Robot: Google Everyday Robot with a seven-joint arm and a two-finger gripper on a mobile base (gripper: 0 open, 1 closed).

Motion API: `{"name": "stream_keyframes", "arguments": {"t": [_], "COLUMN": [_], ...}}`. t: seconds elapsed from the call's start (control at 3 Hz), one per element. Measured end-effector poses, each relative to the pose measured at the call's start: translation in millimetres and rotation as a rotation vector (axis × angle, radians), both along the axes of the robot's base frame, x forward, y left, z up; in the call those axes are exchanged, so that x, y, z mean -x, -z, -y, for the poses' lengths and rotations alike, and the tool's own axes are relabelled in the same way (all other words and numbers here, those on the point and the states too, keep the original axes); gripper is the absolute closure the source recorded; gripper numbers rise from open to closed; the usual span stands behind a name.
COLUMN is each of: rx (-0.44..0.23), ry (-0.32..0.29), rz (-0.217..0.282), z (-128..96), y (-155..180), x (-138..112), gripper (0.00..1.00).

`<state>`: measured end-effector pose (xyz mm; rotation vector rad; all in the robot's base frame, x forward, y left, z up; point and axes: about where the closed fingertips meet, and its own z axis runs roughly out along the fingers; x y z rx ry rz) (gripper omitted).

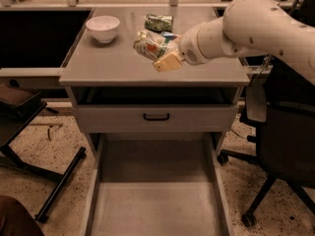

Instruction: Pick 7up can from middle drawer and place on counter

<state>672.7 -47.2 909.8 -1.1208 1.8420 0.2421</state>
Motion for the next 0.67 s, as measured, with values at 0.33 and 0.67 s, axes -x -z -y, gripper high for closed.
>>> {"name": "stream_keyframes", "arguments": {"t": [0.33, 0.67], "rx": [0.036, 0.077], "ry": [0.026, 0.066], "rz": [0.022, -0.002], "z": [-19, -26], "y": [-1, 11], "x": [-34, -65], "gripper": [1.00, 1.00]}}
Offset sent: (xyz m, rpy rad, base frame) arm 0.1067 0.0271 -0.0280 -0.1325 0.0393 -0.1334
